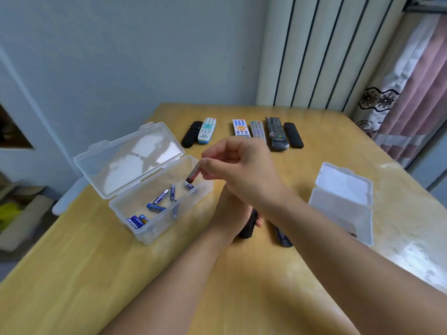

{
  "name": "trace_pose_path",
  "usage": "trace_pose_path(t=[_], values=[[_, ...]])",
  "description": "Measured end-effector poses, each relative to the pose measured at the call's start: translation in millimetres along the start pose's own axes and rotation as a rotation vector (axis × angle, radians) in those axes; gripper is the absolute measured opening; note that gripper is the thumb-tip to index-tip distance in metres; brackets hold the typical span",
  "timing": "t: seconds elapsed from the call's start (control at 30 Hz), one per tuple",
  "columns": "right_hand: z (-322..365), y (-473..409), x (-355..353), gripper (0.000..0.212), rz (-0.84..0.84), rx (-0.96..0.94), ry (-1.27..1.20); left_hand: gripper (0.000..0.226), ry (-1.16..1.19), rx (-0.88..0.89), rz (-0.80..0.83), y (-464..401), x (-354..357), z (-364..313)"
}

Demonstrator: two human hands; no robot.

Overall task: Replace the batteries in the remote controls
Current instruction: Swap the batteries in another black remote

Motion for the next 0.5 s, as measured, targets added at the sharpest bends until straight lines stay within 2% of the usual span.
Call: trace_pose_path(t=[0.07,0.13,0.2,0.27,0.33,0.4,0.5], values=[[7,-16,31,0.006,0.010,-0.053,0.165,0.031,-0.014,-0.035,0.009,-2,-10,7],[10,-29,53,0.007,0.017,-0.105,0.355,0.014,0.033,-0.056,-0.047,-5,-19,7],[8,-39,69,0.006,0.092,-0.132,0.562,0.004,0.099,-0.076,-0.075,-6,-22,6],[1,-45,77,0.006,0.180,-0.113,0.665,0.005,0.121,-0.079,-0.039,-6,-25,11],[1,-50,76,0.015,0.210,-0.121,0.743,0.020,0.111,-0.101,-0.024,-5,-22,8],[8,-52,55,0.016,0.110,-0.204,0.768,0.018,0.125,-0.097,-0.042,-6,-19,3],[20,-42,-12,0.012,-0.157,-0.300,0.738,0.012,0.242,-0.090,-0.044,-7,-17,2]])
Point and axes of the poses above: each hand's wrist, its own y-axis away from the middle knuckle, its own x-axis out of the palm, z = x × y, the point moved 5 cm from there along -y, towards the middle knuckle, and after that the axes turned 6 degrees about -z, right-handed, at the moved point
